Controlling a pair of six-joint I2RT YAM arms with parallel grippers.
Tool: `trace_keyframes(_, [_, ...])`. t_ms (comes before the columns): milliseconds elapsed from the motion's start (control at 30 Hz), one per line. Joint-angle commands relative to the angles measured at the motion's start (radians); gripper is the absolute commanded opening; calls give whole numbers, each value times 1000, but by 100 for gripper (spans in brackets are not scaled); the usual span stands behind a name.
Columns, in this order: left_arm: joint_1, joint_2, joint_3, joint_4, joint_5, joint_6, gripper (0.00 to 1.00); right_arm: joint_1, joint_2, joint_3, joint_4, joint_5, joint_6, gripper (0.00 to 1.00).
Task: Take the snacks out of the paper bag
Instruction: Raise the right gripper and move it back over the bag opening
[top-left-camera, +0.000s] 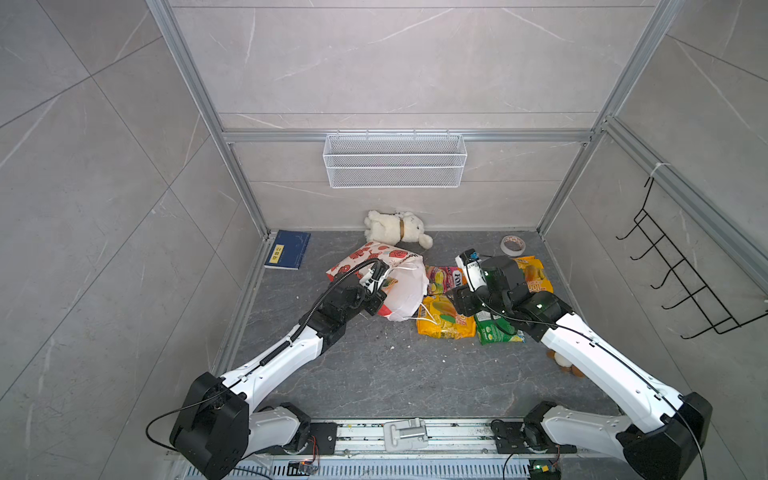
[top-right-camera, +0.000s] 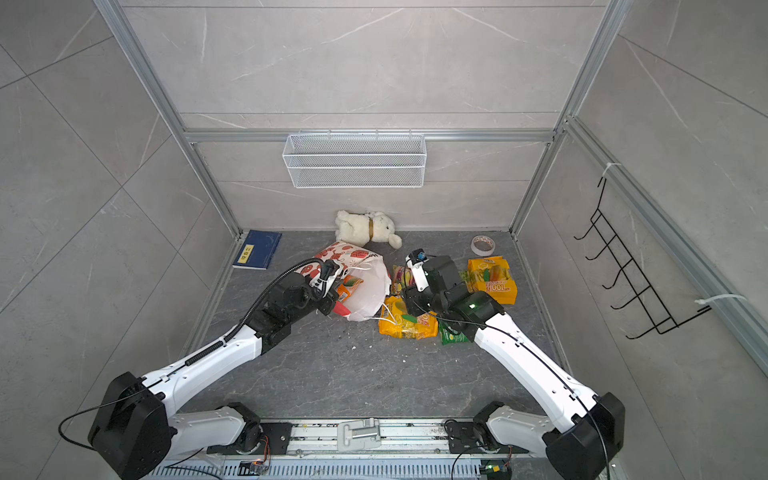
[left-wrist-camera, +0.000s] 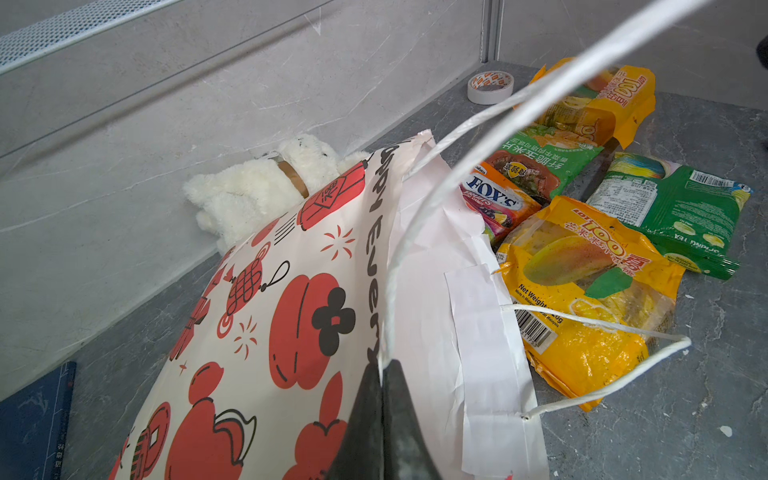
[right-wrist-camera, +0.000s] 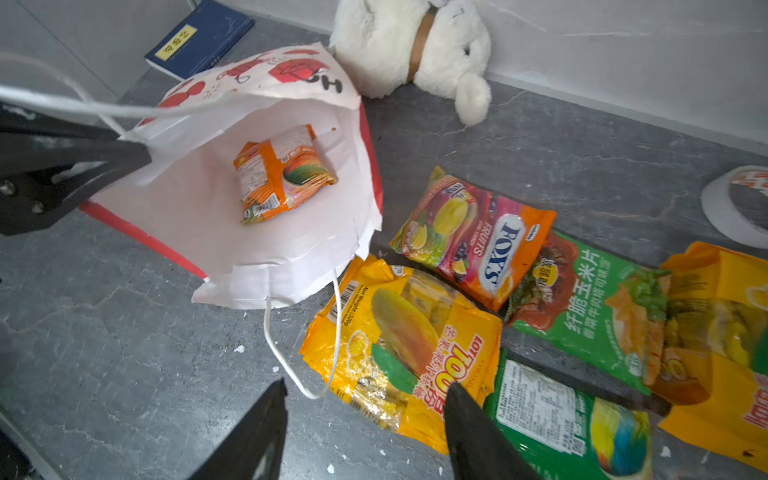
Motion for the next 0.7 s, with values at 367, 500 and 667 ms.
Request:
trace_keyframes(367, [1,13,4,11,21,-5,0,-103,112,20,-19,-111,187,48])
trace_keyframes(500, [2,4,4,10,25,-2,0,-173,131,22,-63,-136,238,31])
trace_keyframes(667, [1,3,-2,7,24,7,0,-169,50,-42,112,-370,265,35])
